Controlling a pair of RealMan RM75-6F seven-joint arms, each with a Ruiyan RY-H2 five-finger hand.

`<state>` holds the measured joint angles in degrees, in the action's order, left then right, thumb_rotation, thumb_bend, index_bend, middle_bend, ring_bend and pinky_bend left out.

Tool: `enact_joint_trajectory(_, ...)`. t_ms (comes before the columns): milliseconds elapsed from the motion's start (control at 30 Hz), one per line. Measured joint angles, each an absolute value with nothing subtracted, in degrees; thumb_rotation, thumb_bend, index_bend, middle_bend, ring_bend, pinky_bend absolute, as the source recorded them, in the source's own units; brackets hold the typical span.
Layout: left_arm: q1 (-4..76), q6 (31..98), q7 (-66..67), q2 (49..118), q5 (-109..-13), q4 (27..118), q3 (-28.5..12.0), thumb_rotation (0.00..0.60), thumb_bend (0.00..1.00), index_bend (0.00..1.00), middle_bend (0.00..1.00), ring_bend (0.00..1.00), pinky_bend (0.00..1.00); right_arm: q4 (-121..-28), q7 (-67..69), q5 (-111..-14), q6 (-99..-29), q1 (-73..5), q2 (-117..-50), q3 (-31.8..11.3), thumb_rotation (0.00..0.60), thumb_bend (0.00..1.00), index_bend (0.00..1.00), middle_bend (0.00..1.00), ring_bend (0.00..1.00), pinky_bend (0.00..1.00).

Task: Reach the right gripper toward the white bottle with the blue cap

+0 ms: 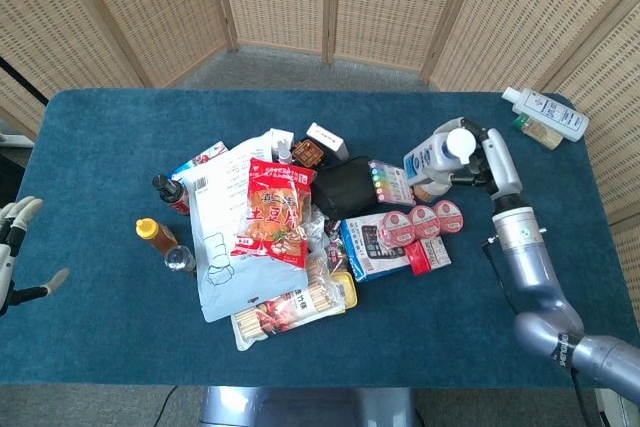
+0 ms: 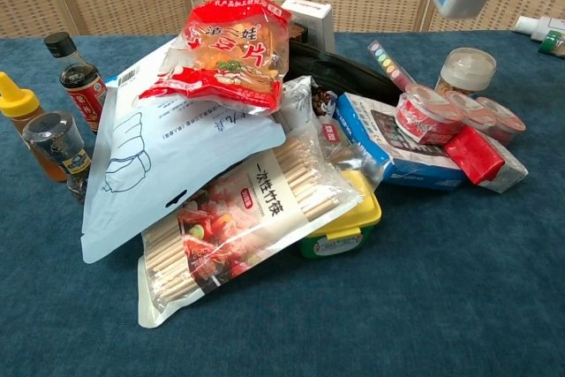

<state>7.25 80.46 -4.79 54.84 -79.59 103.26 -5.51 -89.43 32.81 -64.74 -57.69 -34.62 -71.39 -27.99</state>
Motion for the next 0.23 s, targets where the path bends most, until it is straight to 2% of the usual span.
enact_joint_trajectory(233, 7.15, 80.72, -5.97, 54.41, -80.49, 103.34, -5.22, 0.56, 0.28, 0.0, 0.0, 0.0, 0.0, -102.44, 24.77, -61.18, -61.68, -33.05, -63.39, -31.82, 0.6, 0.12, 0.52, 0.95, 0.87, 0.98)
